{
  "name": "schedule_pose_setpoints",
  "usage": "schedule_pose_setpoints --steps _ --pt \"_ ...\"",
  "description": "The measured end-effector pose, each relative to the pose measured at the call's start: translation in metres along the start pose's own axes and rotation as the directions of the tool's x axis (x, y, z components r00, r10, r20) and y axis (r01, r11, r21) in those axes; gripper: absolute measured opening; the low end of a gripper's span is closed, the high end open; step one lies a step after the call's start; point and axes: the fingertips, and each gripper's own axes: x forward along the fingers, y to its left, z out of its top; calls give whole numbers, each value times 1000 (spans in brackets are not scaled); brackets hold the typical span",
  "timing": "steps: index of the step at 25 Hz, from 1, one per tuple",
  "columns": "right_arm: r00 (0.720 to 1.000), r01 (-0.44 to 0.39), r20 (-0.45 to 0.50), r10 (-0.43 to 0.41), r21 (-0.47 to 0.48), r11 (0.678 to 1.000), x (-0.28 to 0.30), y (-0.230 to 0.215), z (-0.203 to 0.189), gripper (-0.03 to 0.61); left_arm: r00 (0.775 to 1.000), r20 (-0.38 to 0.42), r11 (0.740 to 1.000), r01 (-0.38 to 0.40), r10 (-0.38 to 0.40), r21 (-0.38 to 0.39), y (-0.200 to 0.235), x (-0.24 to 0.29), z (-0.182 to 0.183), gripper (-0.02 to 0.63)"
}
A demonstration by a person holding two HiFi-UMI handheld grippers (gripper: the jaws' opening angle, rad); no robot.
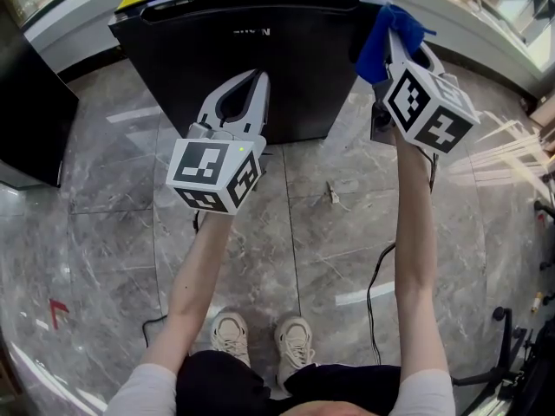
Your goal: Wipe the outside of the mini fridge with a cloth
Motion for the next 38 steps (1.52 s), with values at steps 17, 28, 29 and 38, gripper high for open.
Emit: schedule_pose_setpoints --steps 17,28,29,38 --pt "898 -439 50 437 92 894 -24 227 -13 61 982 42 981 -188 186 53 76 -60 27 5" --pt "827 -556 19 561 162 815 -1 378 -54 61 942 43 936 -337 334 103 168 -136 52 5" --pt "827 -557 13 562 163 815 2 387 -59 61 939 41 933 -344 342 106 173 -140 53 5" --pt "854 -517 10 520 117 848 26 419 -76 61 923 5 919 -384 385 83 206 -174 40 5"
